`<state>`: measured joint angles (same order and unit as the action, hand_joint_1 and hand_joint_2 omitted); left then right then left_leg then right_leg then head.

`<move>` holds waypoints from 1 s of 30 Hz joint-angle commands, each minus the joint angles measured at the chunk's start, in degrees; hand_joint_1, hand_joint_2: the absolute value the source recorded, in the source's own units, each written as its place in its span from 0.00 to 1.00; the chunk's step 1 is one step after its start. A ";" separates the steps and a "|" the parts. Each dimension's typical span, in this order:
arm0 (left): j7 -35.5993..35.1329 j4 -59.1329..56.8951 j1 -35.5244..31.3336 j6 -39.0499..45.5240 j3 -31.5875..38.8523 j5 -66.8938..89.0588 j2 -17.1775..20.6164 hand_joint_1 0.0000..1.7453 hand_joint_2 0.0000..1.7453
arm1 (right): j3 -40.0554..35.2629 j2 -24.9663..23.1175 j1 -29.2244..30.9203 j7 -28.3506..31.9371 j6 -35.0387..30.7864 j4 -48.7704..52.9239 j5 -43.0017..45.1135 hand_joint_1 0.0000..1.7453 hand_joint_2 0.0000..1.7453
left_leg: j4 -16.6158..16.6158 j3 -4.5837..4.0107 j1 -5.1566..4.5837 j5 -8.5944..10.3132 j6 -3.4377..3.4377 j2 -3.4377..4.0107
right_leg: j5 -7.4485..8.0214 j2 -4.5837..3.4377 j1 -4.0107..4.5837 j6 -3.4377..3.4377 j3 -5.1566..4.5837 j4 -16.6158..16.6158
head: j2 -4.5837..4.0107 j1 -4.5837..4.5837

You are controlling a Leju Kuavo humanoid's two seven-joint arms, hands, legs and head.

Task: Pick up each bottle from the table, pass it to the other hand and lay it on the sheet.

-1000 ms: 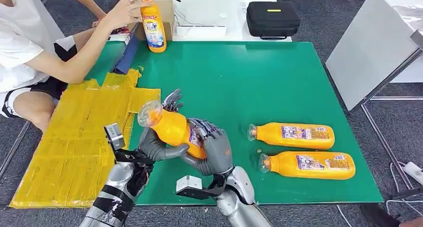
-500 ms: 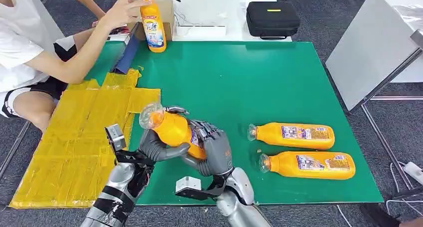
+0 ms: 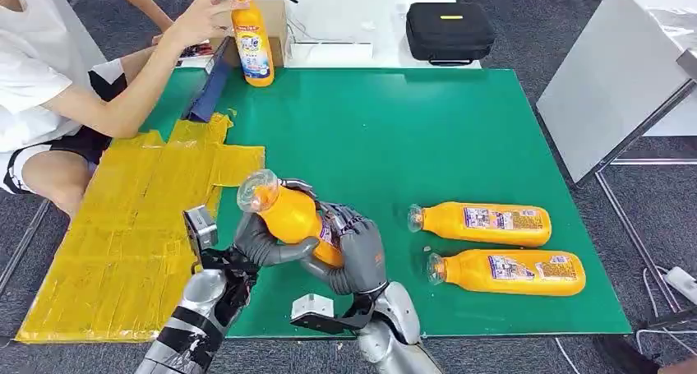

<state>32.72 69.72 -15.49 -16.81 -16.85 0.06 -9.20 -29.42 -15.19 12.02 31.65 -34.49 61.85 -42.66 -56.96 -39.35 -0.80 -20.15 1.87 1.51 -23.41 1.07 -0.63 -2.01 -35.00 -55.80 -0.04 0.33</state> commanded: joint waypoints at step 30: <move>-35.41 -23.20 -18.55 56.81 -6.54 89.94 4.54 1.00 1.00 | 4.33 7.41 -6.14 -1.34 -3.51 32.95 5.38 0.00 1.00 | -0.02 0.37 0.08 -0.13 -0.16 -0.20 | -0.11 0.00 0.02 0.06 0.43 0.03 | -0.02 0.00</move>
<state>4.14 63.55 -25.39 39.61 -16.87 83.91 -8.76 -28.00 -11.63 3.62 33.05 -39.26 93.52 -36.96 -56.97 -39.38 -0.81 -20.14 1.88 1.51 -23.38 1.07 -0.63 -2.03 -35.01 -55.80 -0.07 0.33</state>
